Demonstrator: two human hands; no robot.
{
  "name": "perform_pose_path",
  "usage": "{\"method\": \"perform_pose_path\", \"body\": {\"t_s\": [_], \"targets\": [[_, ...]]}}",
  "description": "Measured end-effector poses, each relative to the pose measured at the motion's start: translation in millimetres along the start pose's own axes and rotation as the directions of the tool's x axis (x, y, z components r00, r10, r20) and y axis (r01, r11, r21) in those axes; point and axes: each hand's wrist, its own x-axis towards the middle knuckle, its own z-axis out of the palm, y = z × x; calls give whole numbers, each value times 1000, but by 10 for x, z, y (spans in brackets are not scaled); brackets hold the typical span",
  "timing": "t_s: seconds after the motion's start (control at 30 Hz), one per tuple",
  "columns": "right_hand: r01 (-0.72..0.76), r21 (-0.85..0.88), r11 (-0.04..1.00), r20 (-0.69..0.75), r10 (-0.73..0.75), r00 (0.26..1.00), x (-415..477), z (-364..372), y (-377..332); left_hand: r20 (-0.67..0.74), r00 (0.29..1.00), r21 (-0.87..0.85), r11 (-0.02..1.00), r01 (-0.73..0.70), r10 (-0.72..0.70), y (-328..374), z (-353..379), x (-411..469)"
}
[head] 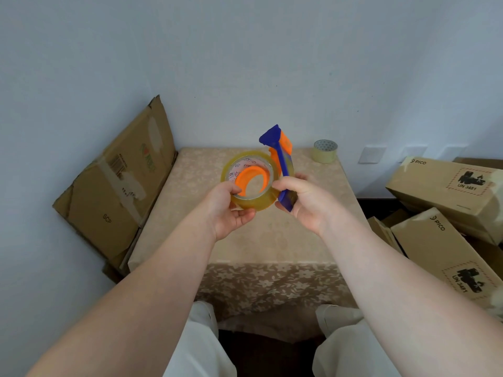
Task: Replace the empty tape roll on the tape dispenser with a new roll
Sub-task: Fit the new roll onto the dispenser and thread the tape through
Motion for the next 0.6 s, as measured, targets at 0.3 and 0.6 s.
{"method": "perform_pose_path", "body": {"t_s": [0.3,0.6], "targets": [[-37,153,987,171,11,985,-76,24,-56,75,997,7,1000,28,-28,30,-19,-19],[-48,245,968,439,-67,896,-145,-21,-2,174,984,233,972,4,-46,64,-40,-17]]}}
